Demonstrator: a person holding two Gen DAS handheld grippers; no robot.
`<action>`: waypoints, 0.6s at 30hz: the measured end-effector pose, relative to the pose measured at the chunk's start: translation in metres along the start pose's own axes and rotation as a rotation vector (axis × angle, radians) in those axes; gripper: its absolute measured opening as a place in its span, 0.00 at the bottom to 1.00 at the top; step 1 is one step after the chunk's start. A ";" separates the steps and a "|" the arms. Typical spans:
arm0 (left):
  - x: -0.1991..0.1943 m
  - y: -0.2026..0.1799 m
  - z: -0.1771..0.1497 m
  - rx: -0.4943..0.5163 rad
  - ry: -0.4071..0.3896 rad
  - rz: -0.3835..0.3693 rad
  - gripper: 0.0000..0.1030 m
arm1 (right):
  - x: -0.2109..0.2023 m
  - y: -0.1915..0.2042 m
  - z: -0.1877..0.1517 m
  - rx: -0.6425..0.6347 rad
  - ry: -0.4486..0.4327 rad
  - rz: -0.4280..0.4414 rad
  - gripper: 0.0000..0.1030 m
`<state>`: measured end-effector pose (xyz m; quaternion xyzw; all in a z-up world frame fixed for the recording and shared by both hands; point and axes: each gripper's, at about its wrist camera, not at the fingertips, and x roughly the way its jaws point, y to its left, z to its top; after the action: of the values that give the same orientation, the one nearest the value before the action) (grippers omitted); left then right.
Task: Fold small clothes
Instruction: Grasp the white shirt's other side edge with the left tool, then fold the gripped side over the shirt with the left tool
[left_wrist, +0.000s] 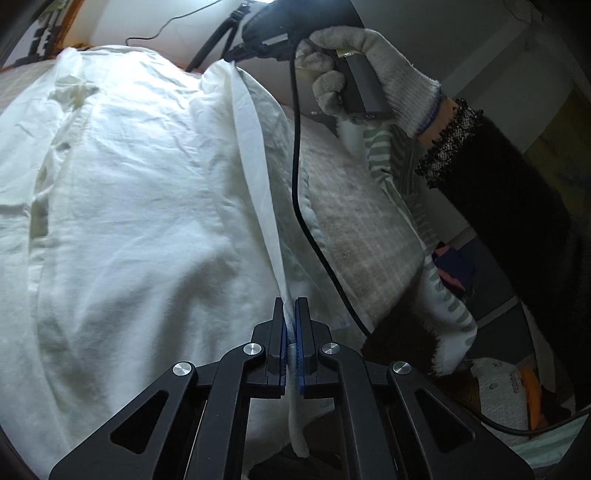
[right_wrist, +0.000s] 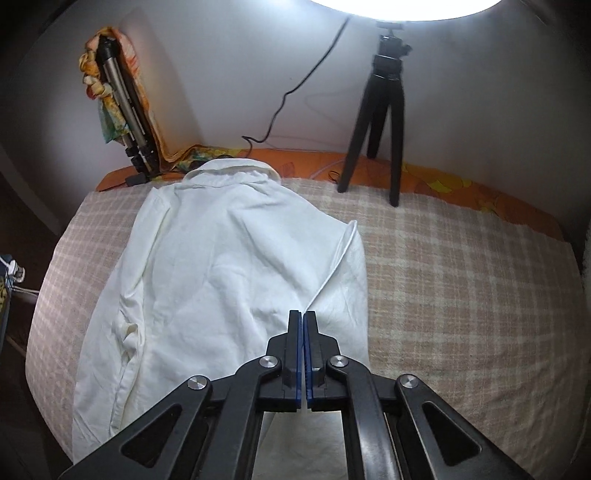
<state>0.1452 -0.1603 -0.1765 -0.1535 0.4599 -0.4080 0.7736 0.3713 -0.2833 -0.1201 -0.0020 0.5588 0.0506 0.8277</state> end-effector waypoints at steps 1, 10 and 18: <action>0.000 0.003 0.000 -0.004 0.014 -0.005 0.02 | 0.005 0.009 0.002 -0.027 0.004 -0.009 0.00; 0.004 0.012 -0.001 -0.026 0.100 0.039 0.05 | 0.068 0.054 -0.008 -0.117 0.084 0.032 0.04; -0.037 0.005 -0.003 0.086 0.053 0.154 0.14 | -0.008 0.012 -0.031 0.016 -0.056 0.194 0.14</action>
<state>0.1357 -0.1283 -0.1591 -0.0735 0.4726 -0.3703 0.7963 0.3386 -0.2735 -0.1239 0.0603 0.5335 0.1261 0.8342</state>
